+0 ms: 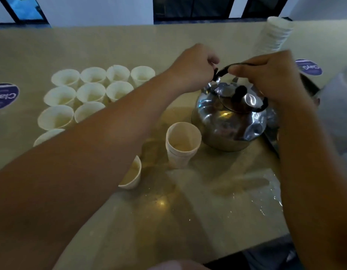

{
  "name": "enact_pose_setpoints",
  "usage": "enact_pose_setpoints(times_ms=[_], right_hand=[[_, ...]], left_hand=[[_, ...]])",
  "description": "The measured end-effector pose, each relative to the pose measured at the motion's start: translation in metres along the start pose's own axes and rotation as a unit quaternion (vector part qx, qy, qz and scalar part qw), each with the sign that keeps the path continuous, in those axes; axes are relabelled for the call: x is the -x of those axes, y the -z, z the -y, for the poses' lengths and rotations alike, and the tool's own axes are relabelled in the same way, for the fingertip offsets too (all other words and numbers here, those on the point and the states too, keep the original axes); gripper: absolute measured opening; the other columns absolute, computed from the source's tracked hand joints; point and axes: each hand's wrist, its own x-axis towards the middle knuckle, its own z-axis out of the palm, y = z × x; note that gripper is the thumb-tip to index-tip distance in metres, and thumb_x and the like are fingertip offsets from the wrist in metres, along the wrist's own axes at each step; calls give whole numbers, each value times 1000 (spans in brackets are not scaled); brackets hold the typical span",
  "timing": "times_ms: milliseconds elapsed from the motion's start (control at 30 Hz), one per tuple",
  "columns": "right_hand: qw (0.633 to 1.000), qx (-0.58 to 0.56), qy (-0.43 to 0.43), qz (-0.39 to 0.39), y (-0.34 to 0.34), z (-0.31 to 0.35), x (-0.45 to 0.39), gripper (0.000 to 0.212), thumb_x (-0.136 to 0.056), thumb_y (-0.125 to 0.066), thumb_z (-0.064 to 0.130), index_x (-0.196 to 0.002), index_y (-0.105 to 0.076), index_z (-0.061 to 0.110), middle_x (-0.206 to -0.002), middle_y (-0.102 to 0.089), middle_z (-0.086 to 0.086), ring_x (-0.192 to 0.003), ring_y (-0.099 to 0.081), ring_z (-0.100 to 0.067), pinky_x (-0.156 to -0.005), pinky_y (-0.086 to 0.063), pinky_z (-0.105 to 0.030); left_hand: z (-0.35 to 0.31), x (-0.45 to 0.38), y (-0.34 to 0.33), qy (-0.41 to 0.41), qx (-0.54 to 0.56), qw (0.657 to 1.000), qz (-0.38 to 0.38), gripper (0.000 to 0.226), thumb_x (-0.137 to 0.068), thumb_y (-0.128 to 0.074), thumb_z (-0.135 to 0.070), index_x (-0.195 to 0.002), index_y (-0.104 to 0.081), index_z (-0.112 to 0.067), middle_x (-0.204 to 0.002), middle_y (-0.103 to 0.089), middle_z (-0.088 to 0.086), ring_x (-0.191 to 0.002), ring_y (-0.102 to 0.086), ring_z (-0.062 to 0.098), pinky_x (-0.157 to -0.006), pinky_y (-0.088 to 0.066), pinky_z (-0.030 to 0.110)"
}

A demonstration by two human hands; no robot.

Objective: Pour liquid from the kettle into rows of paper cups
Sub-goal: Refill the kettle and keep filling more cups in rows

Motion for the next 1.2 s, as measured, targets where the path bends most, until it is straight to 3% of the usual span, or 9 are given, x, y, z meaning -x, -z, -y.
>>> enact_pose_setpoints(times_ms=[267, 433, 600, 667, 767, 833, 933, 1067, 1200], right_hand=[[995, -41, -69, -51, 2, -33, 22, 13, -73, -88, 34, -82, -81, 29, -87, -77, -11, -85, -73, -30, -82, -61, -44], [996, -33, -68, -46, -1, -40, 25, 20, -74, -87, 36, -85, -81, 21, -89, -74, -23, -69, -66, -23, -74, -59, -46], [997, 12, -67, -37, -4, -39, 27, 24, -77, -84, 41, -89, -81, 21, -88, -75, -17, -78, -71, -24, -82, -59, -46], [996, 60, -62, -20, -1, -38, 27, 28, -82, -79, 44, -102, -79, 25, -96, -75, -7, -89, -71, -22, -90, -58, -45], [984, 164, 11, -71, 4, -34, 36, 46, -83, -72, 53, -126, -64, 37, -126, -59, 6, -119, -56, -21, -106, -44, -46], [982, 133, 90, -100, 1, -22, 51, 39, -87, -71, 44, -124, -64, 38, -125, -48, 10, -126, -48, -22, -108, -39, -36], [984, 65, 163, -12, -14, -11, 74, 19, -91, -71, 30, -109, -68, 38, -106, -60, 16, -100, -57, 6, -86, -41, -6], [963, 44, 156, 217, -35, -11, 88, 22, -89, -71, 24, -96, -67, 44, -90, -67, 32, -84, -61, 9, -74, -43, -4], [944, 40, 146, 294, -42, -16, 94, 21, -88, -73, 20, -97, -72, 40, -90, -69, 20, -88, -61, 2, -75, -42, -5]], left_hand=[[-9, 1, -33, 7, -24, 998, 66, 44, -95, -54, -7, -139, -56, -12, -131, -62, 5, -119, -58, 17, -99, -46, 26], [-6, 7, -34, 37, -13, 994, 101, 47, -95, -53, -9, -142, -51, -12, -134, -60, 6, -120, -58, 18, -99, -47, 27], [-13, 36, -16, 56, -3, 995, 85, 35, -94, -58, -15, -128, -63, -14, -118, -67, 5, -107, -63, 18, -88, -53, 31], [-21, 58, -2, 55, -13, 997, 49, 43, -94, -62, -28, -136, -57, -22, -127, -63, -3, -115, -58, 12, -87, -48, 22], [-22, 103, 10, 84, -31, 995, 42, 80, -84, -71, -51, -152, -32, -35, -152, -42, -8, -136, -43, 13, -100, -38, 28], [-16, 133, 7, 114, -82, 987, 82, 105, -74, -77, -59, -155, -13, -42, -161, -28, -7, -144, -33, 17, -111, -33, 36], [2, 160, -10, 144, -177, 967, 116, 118, -71, -80, -57, -154, 2, -42, -162, -22, -3, -146, -29, 25, -116, -31, 49], [21, 173, -31, 159, -130, 977, 57, 110, -77, -82, -40, -152, -2, -42, -156, -36, -3, -140, -41, 24, -110, -39, 44], [30, 182, -46, 181, -9, 983, -11, 105, -78, -82, -35, -152, -9, -43, -153, -41, -7, -136, -45, 19, -109, -43, 44]])
